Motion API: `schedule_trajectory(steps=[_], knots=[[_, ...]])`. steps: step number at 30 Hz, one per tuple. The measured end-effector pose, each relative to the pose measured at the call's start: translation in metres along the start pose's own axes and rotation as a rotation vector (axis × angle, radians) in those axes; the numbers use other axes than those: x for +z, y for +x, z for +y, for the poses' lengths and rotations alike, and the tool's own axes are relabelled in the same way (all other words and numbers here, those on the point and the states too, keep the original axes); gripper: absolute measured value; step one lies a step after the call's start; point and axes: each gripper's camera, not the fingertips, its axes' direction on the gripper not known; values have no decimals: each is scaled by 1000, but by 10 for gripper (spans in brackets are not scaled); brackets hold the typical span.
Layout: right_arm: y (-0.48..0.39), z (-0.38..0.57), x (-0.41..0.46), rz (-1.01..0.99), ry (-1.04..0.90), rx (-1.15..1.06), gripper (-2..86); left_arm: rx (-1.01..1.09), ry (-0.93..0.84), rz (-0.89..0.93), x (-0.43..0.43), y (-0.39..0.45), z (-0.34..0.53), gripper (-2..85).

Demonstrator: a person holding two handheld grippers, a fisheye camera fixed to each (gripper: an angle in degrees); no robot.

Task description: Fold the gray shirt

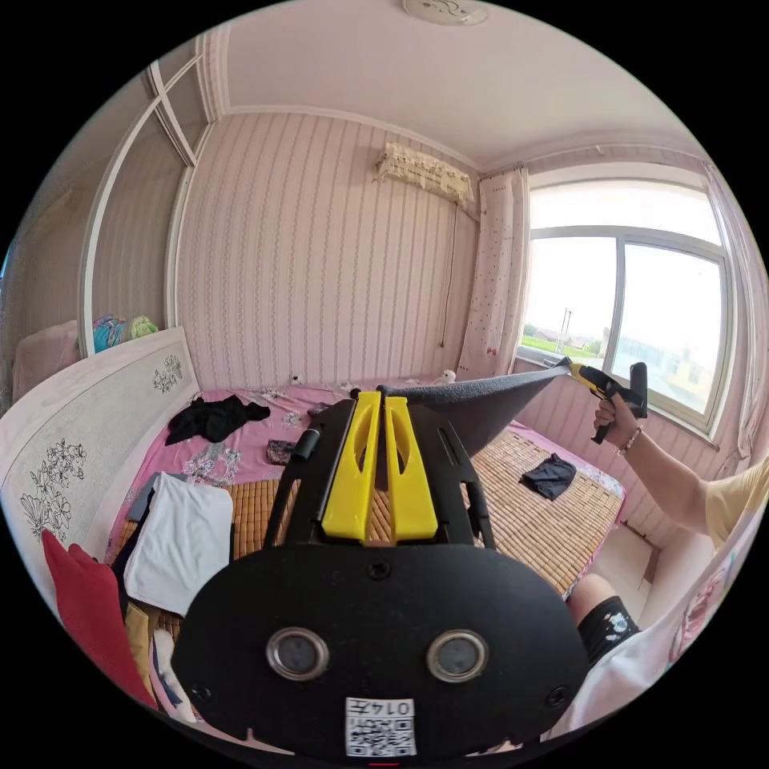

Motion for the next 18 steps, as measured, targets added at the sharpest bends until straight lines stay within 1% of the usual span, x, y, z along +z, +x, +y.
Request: schedule_trajectory(steps=[1, 2, 3, 4, 5, 6, 8, 9, 11, 14, 18], knots=[[8, 15, 1, 25, -26, 5, 6, 11, -64, 2, 15, -1, 29, -7], [27, 47, 7, 78, -94, 34, 6, 21, -145, 4, 33, -3, 63, -7], [48, 80, 15, 114, -184, 78, 6, 24, -187, 3, 43, -4, 81, -7], [59, 97, 20, 127, -227, 103, 6, 14, -261, 8, 61, -6, 120, -7], [80, 131, 28, 153, -309, 158, 7, -9, -320, 17, 77, -8, 158, -7], [100, 163, 37, 184, -384, 211, 7, -30, -350, 22, 84, -10, 177, -7], [130, 210, 50, 187, -505, 310, 7, -158, -456, 53, 114, -18, 254, -7], [148, 239, 58, 181, -563, 380, 7, -189, -474, 58, 121, -18, 272, -7], [168, 275, 63, 214, -620, 440, 7, -224, -597, 62, 147, -14, 333, -7], [194, 316, 69, 274, -713, 502, 7, -247, -738, 46, 168, -13, 388, -7], [221, 345, 66, 314, -804, 556, 8, -298, -816, 70, 173, -19, 425, -7]])
